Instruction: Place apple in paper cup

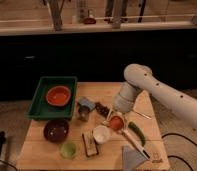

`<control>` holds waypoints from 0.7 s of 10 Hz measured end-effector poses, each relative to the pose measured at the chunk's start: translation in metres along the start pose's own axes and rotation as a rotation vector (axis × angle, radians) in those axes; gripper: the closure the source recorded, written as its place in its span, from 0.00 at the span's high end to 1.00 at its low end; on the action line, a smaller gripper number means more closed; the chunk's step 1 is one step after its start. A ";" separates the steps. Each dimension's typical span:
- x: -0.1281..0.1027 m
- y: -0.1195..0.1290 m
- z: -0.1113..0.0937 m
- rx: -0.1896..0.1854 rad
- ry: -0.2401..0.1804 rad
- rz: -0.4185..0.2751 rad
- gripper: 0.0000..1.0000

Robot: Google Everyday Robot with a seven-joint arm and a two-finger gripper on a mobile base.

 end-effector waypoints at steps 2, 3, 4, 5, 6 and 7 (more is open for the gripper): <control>-0.001 -0.001 0.002 -0.002 -0.005 -0.004 0.00; -0.002 -0.006 0.004 -0.005 -0.010 -0.012 0.00; -0.002 -0.006 0.005 -0.005 -0.011 -0.012 0.00; -0.002 -0.007 0.006 -0.006 -0.013 -0.015 0.00; -0.002 -0.010 0.007 -0.009 -0.016 -0.022 0.00; -0.003 -0.012 0.008 -0.011 -0.018 -0.028 0.00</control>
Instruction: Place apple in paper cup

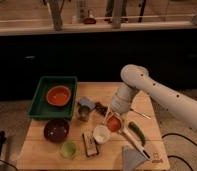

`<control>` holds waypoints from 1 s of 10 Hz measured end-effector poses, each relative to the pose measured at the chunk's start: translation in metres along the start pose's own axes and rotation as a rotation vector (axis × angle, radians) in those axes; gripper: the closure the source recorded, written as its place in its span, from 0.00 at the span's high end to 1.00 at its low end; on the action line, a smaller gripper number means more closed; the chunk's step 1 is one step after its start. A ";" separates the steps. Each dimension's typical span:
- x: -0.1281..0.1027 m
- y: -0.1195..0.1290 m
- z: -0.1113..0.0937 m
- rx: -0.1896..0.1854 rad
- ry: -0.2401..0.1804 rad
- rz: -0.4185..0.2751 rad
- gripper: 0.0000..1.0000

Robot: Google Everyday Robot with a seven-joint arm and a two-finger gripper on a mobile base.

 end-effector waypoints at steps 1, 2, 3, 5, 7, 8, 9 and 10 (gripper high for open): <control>0.000 -0.001 0.000 -0.002 -0.002 -0.004 0.00; 0.000 -0.003 0.001 -0.004 -0.004 -0.008 0.00; -0.001 -0.007 0.003 -0.008 -0.009 -0.016 0.00; -0.002 -0.010 0.005 -0.011 -0.014 -0.023 0.00; -0.003 -0.016 0.010 -0.016 -0.020 -0.029 0.00; -0.003 -0.020 0.012 -0.017 -0.022 -0.031 0.00; -0.003 -0.021 0.013 -0.017 -0.024 -0.030 0.02; -0.003 -0.023 0.014 -0.018 -0.030 -0.029 0.10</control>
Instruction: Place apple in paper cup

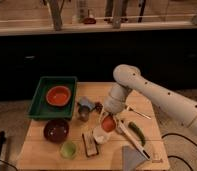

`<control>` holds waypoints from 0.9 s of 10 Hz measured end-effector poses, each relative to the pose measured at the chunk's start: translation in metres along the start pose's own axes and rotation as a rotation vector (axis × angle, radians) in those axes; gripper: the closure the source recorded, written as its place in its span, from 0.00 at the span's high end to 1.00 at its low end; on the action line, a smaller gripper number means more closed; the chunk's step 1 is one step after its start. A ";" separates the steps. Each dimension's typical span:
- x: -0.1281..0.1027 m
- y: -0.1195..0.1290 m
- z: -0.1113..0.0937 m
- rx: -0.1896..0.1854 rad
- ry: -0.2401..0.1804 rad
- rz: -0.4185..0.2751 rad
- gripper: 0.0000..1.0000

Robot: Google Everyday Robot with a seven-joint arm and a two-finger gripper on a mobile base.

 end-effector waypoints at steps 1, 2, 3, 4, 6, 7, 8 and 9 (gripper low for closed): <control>0.000 -0.002 0.002 -0.003 -0.006 0.000 0.20; 0.000 -0.003 0.004 -0.004 -0.011 0.000 0.29; 0.000 -0.004 0.005 -0.005 -0.015 0.002 0.39; -0.001 -0.005 0.005 -0.005 -0.017 0.003 0.50; -0.001 -0.007 0.006 -0.007 -0.018 0.001 0.70; -0.001 -0.006 0.006 -0.009 -0.017 0.003 0.78; -0.001 -0.006 0.006 -0.011 -0.014 0.004 0.80; 0.000 -0.006 0.006 -0.014 -0.012 0.006 0.80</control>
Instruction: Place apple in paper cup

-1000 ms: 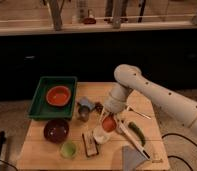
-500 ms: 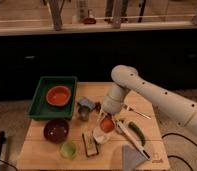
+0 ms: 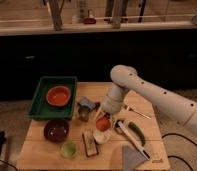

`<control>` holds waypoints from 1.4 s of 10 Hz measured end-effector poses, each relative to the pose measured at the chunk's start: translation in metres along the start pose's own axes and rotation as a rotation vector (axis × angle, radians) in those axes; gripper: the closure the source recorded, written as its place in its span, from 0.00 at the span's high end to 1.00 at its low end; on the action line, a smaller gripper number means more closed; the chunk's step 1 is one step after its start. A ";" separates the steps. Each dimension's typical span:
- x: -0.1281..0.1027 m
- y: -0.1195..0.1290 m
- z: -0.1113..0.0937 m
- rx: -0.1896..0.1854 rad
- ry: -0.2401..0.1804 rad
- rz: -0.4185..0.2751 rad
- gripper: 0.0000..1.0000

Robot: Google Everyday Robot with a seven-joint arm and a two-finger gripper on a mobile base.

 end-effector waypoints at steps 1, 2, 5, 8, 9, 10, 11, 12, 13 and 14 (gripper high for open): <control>0.001 0.000 0.000 -0.007 0.004 0.007 0.80; 0.001 0.001 0.000 -0.012 0.009 0.014 0.80; 0.004 0.004 0.000 -0.020 0.018 0.036 0.80; 0.007 0.009 -0.010 0.004 0.045 0.084 0.80; 0.008 0.011 -0.013 0.010 0.052 0.095 0.80; 0.010 0.023 -0.023 0.025 0.071 0.129 0.80; 0.013 0.029 -0.031 0.043 0.091 0.160 0.80; 0.016 0.030 -0.036 0.055 0.108 0.184 0.80; 0.019 0.032 -0.041 0.067 0.124 0.209 0.80; 0.024 0.044 -0.050 0.081 0.146 0.259 0.80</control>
